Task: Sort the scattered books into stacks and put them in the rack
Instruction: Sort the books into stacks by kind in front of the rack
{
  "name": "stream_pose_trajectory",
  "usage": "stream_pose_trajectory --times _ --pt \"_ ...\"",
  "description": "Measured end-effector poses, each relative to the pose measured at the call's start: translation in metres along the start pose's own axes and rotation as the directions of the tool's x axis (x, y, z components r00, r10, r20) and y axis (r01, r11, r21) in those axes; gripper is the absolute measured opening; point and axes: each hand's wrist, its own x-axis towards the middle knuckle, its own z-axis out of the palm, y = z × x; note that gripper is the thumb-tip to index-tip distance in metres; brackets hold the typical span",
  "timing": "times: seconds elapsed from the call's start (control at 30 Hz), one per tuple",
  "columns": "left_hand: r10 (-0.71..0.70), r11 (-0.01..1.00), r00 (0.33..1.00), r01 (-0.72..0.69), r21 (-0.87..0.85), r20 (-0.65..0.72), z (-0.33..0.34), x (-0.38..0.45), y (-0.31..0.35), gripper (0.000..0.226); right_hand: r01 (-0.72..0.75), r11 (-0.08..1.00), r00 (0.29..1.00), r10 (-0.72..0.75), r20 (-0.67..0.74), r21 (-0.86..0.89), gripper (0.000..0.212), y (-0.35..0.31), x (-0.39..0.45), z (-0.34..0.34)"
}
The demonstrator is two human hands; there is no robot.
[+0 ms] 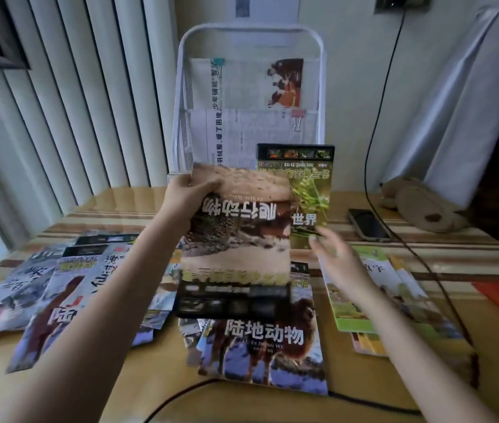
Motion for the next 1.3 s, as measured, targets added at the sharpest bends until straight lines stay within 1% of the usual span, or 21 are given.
stream_pose_trajectory --times 0.07,0.1,0.17,0.2,0.23,0.33,0.4,0.43,0.5,0.6,0.63,0.73,0.77,0.87,0.97,1.03,1.07,1.1,1.13,1.2,1.3 --pt "-0.155 0.970 0.985 0.136 -0.204 -0.079 0.003 0.006 -0.014 0.033 -0.203 0.930 0.966 0.140 0.215 0.305 0.069 -0.022 -0.011 0.020" --pt "-0.217 0.944 0.966 0.171 -0.281 -0.140 0.002 0.010 -0.025 0.035 -0.295 0.824 0.951 0.206 0.228 0.484 0.068 -0.025 -0.014 0.025" --pt "-0.302 0.886 0.920 0.174 -0.430 -0.249 0.000 0.015 -0.047 0.040 -0.331 0.473 0.933 0.292 0.208 0.817 0.042 -0.024 -0.019 0.031" --pt "-0.329 0.838 0.909 0.156 -0.524 -0.256 0.001 0.014 -0.056 0.042 -0.305 0.346 0.936 0.280 0.212 0.887 0.037 -0.023 -0.024 0.036" --pt "-0.354 0.781 0.901 0.138 -0.609 -0.250 0.004 0.014 -0.064 0.042 -0.304 0.286 0.939 0.253 0.234 0.909 0.037 -0.026 -0.031 0.043" --pt "-0.401 0.666 0.881 0.090 -0.740 -0.253 0.015 0.009 -0.082 0.053 -0.342 0.274 0.934 0.207 0.292 0.899 0.045 -0.036 -0.035 0.061" --pt "-0.446 0.619 0.863 0.104 -0.778 -0.240 0.015 0.014 -0.096 0.065 -0.277 0.254 0.950 0.216 0.225 0.927 0.046 -0.046 -0.030 0.060" --pt "-0.466 0.597 0.861 0.135 -0.791 -0.205 0.012 0.018 -0.103 0.067 -0.242 0.199 0.956 0.213 0.199 0.950 0.046 -0.051 -0.028 0.058" --pt "-0.514 0.591 0.849 0.249 -0.767 -0.120 0.011 0.024 -0.112 0.048 -0.216 0.119 0.963 0.187 0.191 0.969 0.047 -0.056 -0.027 0.060" --pt "-0.623 0.458 0.782 0.342 -0.821 -0.022 0.019 0.022 -0.109 0.020 -0.130 0.247 0.964 0.259 0.064 0.960 0.039 -0.053 -0.024 0.080" --pt "-0.632 0.422 0.775 0.347 -0.838 0.002 0.026 0.017 -0.103 0.011 -0.072 0.239 0.949 0.316 -0.008 0.968 0.036 -0.052 -0.022 0.085" --pt "-0.642 0.270 0.761 0.338 -0.901 0.093 0.050 0.004 -0.087 0.021 0.062 -0.014 0.929 0.366 -0.052 0.998 0.042 -0.056 -0.019 0.092" --pt "-0.638 0.275 0.761 0.367 -0.889 0.117 0.058 0.004 -0.091 0.020 0.058 -0.008 0.940 0.338 -0.052 0.998 0.042 -0.058 -0.017 0.095" --pt "-0.602 0.333 0.780 0.441 -0.833 0.172 0.082 -0.007 -0.098 0.016 0.027 0.328 0.934 0.329 -0.141 0.944 0.019 -0.055 -0.004 0.100" --pt "-0.521 0.546 0.853 0.360 -0.757 0.030 0.094 -0.011 -0.107 0.045 0.086 0.606 0.905 0.285 -0.316 0.791 0.021 -0.041 0.019 0.077" --pt "-0.434 0.704 0.900 0.322 -0.632 -0.025 0.094 -0.015 -0.113 0.039 0.173 0.796 0.864 0.160 -0.478 0.580 0.020 -0.034 0.036 0.050" --pt "-0.353 0.811 0.934 0.273 -0.517 -0.061 0.094 -0.015 -0.118 0.032 0.224 0.852 0.829 0.088 -0.552 0.473 0.019 -0.033 0.045 0.036" --pt "-0.236 0.926 0.965 0.187 -0.327 -0.118 0.092 -0.013 -0.126 0.027 0.262 0.889 0.795 0.021 -0.606 0.375 0.018 -0.033 0.057 0.022" --pt "-0.098 0.991 0.984 0.081 -0.111 -0.151 0.091 -0.012 -0.132 0.026 0.274 0.919 0.773 -0.035 -0.633 0.283 0.017 -0.028 0.072 0.010" --pt "0.084 0.987 0.986 -0.062 0.150 -0.142 0.093 -0.011 -0.140 0.030 0.222 0.966 0.775 -0.091 -0.625 0.135 0.026 -0.018 0.103 -0.003" --pt "0.175 0.956 0.980 -0.145 0.255 -0.096 0.100 -0.015 -0.142 0.029 0.111 0.994 0.846 -0.099 -0.524 -0.009 0.032 0.019 0.137 0.010"
